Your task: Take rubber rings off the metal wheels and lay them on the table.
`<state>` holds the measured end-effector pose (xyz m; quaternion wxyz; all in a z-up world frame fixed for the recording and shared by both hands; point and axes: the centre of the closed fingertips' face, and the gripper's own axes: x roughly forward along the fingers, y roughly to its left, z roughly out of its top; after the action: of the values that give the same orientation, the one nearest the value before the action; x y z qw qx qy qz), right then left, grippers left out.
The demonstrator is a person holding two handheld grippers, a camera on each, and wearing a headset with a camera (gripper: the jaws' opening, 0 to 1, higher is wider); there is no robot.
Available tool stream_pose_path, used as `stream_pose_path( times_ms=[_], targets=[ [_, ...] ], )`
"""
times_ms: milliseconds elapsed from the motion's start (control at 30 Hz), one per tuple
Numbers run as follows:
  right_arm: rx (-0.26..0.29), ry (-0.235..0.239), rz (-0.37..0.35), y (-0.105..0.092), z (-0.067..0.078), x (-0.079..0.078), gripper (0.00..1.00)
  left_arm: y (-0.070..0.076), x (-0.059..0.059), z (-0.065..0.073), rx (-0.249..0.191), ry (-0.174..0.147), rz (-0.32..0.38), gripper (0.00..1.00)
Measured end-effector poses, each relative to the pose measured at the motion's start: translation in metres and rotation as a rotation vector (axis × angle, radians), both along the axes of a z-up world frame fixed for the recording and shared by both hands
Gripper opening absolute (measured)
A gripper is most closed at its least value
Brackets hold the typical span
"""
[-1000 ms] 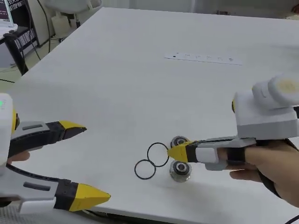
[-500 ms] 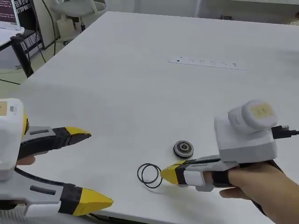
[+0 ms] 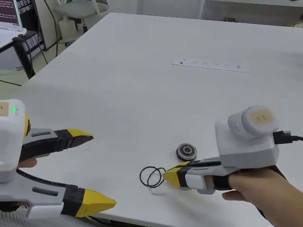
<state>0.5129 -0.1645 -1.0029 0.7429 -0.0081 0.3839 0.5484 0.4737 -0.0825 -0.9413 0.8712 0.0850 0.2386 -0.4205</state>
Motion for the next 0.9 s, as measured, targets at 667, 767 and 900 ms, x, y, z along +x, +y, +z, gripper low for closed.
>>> stream_pose_path(
  times_ms=[667, 767, 900],
  targets=[
    [-0.018, -0.074, 0.005, -0.008, 0.009, 0.012, 0.07, 0.0, -0.001, 0.001, 0.006, -0.002, 0.002, 0.84],
    [0.002, -0.08, -0.014, -0.009, 0.015, 0.017, 0.07, 0.0, -0.001, 0.0, 0.009, -0.002, -0.001, 0.84],
    [0.043, -0.112, -0.022, -0.006, 0.029, 0.023, 0.09, -0.001, -0.001, 0.001, 0.005, -0.003, -0.001, 0.84]
  ],
)
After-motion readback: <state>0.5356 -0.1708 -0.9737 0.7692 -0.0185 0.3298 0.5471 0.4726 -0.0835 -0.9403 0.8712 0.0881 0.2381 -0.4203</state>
